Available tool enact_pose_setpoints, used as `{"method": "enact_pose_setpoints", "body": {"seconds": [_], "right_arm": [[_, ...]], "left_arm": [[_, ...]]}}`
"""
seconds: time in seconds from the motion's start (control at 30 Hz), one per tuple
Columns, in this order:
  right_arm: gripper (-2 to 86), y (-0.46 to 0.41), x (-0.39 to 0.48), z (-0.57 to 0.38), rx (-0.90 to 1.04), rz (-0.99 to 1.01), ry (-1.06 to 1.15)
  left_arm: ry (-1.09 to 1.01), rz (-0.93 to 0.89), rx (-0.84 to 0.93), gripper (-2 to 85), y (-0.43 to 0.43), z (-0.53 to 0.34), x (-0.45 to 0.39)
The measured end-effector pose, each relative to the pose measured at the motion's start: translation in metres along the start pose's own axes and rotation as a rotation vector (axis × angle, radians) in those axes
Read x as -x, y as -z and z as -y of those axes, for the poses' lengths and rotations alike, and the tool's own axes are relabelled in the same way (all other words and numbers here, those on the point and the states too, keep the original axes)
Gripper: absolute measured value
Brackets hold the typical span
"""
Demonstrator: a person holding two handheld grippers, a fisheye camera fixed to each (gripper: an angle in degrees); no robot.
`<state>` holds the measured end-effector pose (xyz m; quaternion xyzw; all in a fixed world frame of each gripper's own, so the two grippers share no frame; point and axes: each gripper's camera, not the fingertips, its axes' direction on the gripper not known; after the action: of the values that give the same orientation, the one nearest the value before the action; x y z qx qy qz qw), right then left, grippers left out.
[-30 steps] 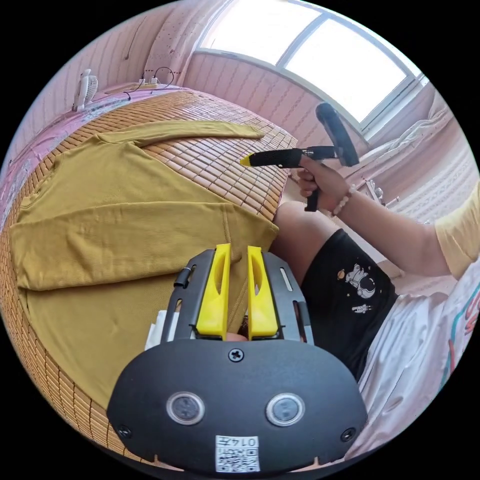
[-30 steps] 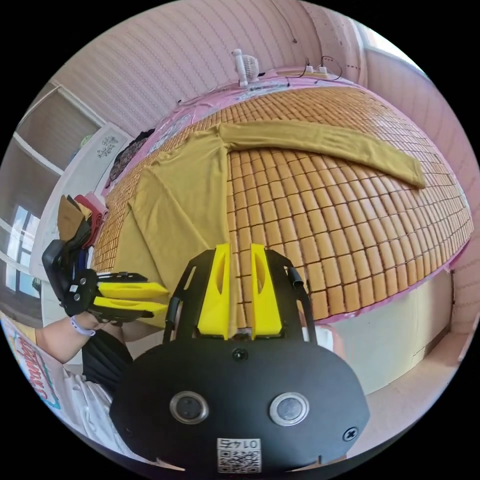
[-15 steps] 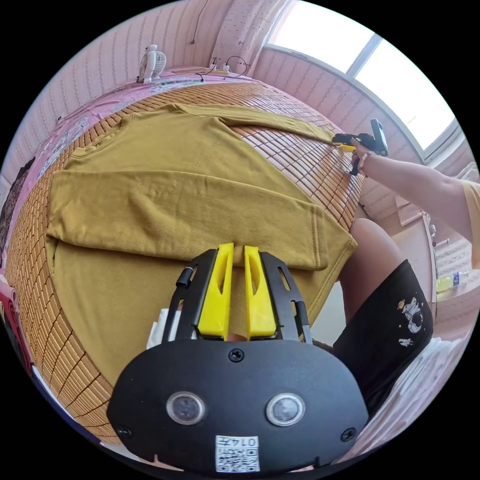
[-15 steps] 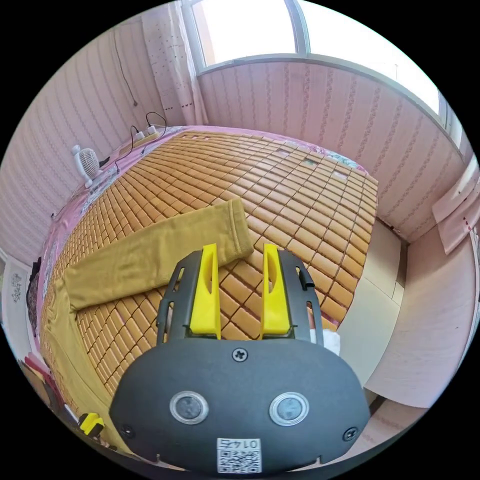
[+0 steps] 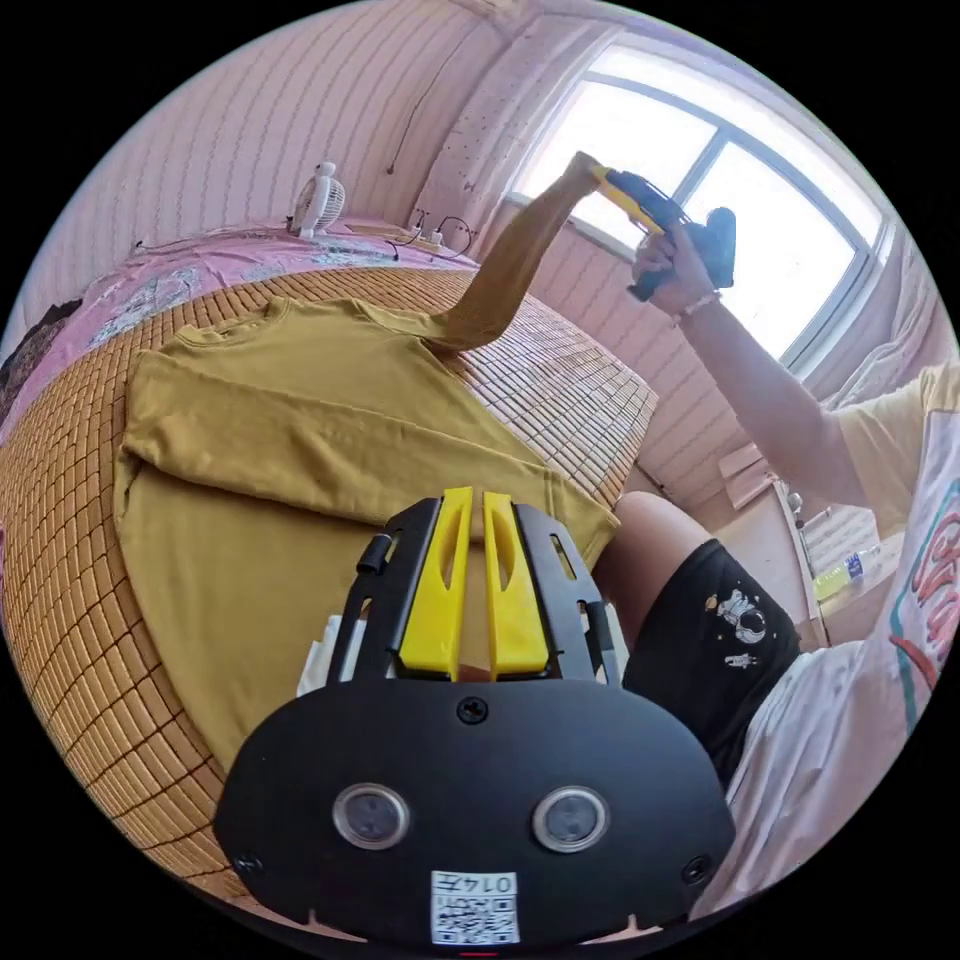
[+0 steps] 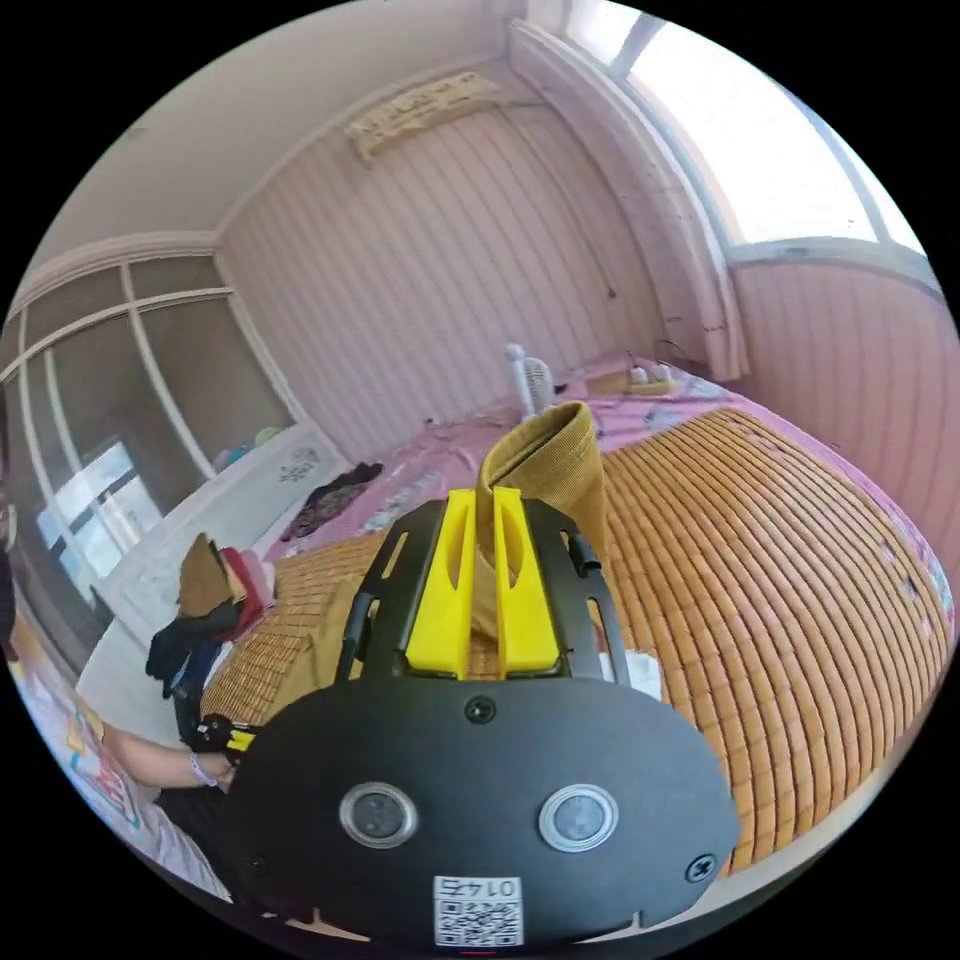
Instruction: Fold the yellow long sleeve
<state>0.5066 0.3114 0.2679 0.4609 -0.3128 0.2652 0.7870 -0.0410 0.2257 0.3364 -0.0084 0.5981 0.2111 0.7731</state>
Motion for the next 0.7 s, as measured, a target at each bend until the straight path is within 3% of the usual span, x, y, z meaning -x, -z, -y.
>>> {"method": "enact_pose_setpoints", "body": {"seconds": [0.1, 0.17, 0.23, 0.33, 0.4, 0.7], "right_arm": [[3.8, -0.016, 0.112, -0.009, -0.009, 0.327, 0.308], [4.8, -0.035, 0.160, -0.036, 0.081, 0.481, 0.383], [7.2, -0.068, 0.207, -0.093, 0.327, 0.656, 0.459], [9.5, -0.104, 0.232, -0.171, 0.676, 0.665, 0.454], [9.8, -0.114, 0.232, -0.201, 0.786, 0.645, 0.383], [8.6, -0.132, 0.211, -0.210, 0.817, 0.381, 0.264]], "left_arm": [[0.039, 0.076, -0.051, 0.0, 0.052, -0.024, 0.013], [0.068, 0.163, -0.072, 0.1, 0.092, -0.048, 0.020], [0.110, 0.203, -0.081, 0.3, 0.118, -0.066, 0.028], [0.188, 0.251, -0.074, 1.1, 0.146, -0.090, 0.046], [0.228, 0.267, -0.055, 2.2, 0.153, -0.098, 0.060], [0.288, 0.198, -0.184, 4.7, 0.167, -0.048, 0.145]]}}
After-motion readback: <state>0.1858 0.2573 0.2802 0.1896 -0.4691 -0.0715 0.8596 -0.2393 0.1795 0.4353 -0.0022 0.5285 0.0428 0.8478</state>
